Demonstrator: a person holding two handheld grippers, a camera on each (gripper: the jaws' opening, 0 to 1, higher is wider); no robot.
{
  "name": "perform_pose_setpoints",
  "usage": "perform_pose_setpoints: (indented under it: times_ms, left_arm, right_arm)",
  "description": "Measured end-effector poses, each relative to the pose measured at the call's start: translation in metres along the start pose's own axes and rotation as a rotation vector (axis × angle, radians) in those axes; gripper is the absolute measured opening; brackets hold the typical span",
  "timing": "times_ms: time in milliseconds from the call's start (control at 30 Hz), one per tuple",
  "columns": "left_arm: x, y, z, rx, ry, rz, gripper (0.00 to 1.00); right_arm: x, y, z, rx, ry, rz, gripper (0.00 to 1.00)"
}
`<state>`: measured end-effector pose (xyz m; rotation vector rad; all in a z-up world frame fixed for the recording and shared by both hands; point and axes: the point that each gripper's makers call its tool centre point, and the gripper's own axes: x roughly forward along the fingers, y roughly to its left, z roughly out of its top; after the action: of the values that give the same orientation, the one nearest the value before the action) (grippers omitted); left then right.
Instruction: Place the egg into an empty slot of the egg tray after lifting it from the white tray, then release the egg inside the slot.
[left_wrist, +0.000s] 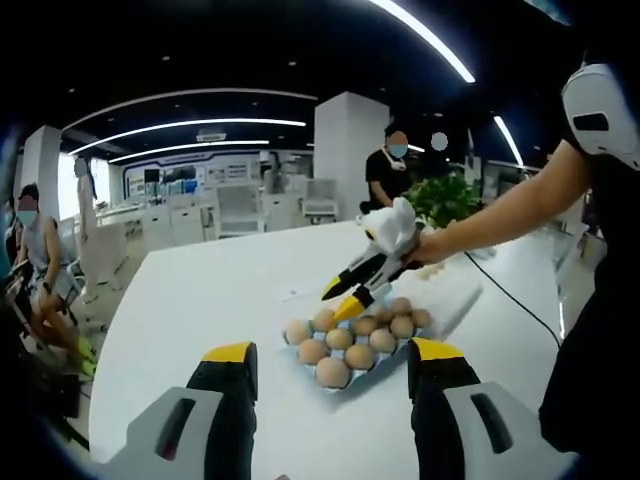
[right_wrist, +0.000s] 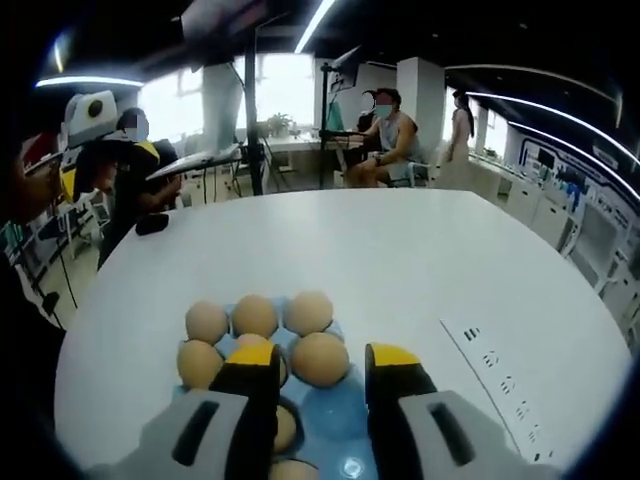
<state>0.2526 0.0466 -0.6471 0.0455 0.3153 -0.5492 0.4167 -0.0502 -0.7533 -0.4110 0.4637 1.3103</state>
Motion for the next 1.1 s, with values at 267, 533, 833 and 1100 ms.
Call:
perform_pose_setpoints:
  times_ms: [267, 533, 833, 1100]
  left_arm:
    - [0.0, 0.0, 0.002, 0.002, -0.001, 0.001, 0.61]
    - [0.002, -0.003, 0.003, 0.006, -0.001, -0.008, 0.61]
    - [0.006, -0.006, 0.004, 0.008, -0.003, -0.018, 0.61]
    - [0.01, -0.01, 0.005, 0.011, 0.0, -0.031, 0.61]
  right_arm:
    - [-0.015, -0.006, -0.01, 0.011, 0.008, -0.026, 0.33]
    - [-0.026, -0.011, -0.015, 0.025, 0.007, -0.046, 0.33]
    - [-0.046, -0.021, -0.029, 0.046, 0.014, -0.09, 0.33]
    - [-0.066, -0.028, -0.041, 0.075, 0.017, -0.123, 0.33]
